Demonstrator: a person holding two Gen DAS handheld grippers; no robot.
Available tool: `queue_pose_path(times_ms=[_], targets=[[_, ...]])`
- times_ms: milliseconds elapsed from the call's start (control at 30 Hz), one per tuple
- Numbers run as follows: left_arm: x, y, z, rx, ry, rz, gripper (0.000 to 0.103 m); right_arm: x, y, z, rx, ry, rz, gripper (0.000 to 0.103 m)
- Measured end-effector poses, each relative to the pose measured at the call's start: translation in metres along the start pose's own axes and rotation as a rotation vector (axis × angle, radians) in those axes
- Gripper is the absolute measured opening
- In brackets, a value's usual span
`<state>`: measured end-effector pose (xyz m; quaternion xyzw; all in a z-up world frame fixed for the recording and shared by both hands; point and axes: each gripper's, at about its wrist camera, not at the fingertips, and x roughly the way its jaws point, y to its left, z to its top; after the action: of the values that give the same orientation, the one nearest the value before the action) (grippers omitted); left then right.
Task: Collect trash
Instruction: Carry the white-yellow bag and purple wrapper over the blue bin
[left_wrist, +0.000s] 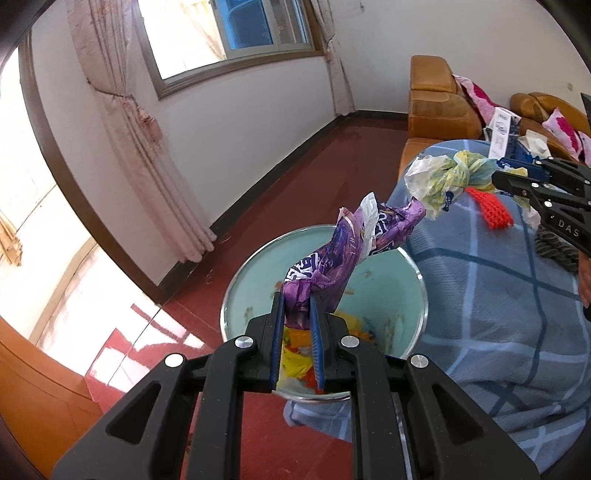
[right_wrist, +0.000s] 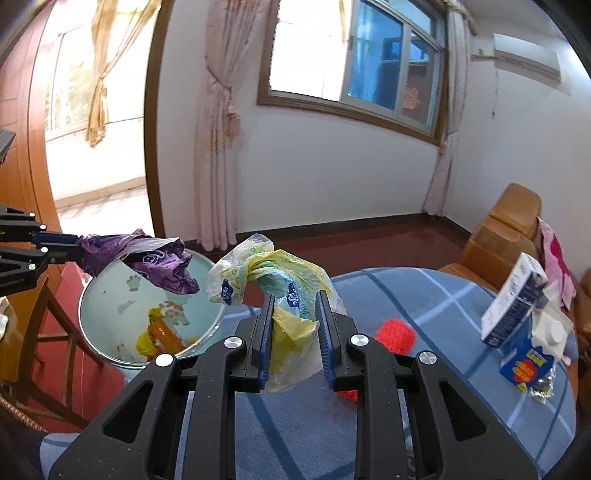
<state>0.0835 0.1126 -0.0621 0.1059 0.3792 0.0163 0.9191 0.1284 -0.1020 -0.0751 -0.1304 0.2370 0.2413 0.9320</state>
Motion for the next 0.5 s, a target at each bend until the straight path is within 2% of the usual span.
queue_pose_path(times_ms=[500], targets=[[0.003, 0.027, -0.015, -0.048, 0.027, 0.043, 0.013, 0.019, 0.035, 0.005, -0.077, 0.027, 0.059, 0.023]])
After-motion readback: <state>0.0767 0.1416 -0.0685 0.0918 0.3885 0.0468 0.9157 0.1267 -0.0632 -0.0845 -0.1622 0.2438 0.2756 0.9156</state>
